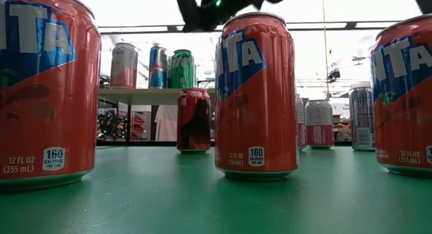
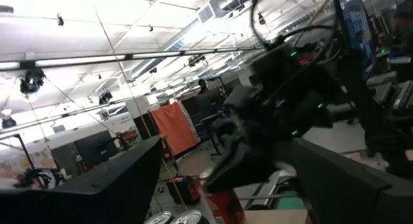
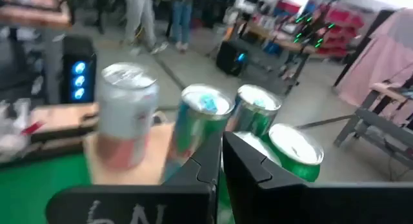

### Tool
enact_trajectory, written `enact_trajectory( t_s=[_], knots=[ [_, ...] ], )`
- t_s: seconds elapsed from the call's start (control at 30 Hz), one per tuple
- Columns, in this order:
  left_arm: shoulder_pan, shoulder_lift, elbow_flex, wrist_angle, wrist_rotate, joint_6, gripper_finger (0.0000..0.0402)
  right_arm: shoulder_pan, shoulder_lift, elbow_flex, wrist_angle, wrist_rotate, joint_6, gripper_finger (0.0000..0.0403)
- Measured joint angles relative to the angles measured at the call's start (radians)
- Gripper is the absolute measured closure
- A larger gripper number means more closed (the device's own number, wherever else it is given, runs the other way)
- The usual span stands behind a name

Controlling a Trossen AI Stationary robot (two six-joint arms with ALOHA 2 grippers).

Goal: Place canned beverage on shelf
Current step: Put the white and red can on the shelf

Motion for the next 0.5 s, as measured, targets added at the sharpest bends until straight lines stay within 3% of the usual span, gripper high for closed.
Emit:
enact_trajectory(
  t_s=[0.27,0.5],
  knots=[
    [-0.002,0.033,0.000,-0.059,0.001,-0.209,0.0076,0.151,-0.185,0.000,-0.406,-0.003,0.138,0.0394],
    [-0.035,0.118,0.002,-0.124,0.045,-0.412,0.0076,0.248,-0.314,0.000,-0.750,-0.004,0.363,0.0394]
  ],
)
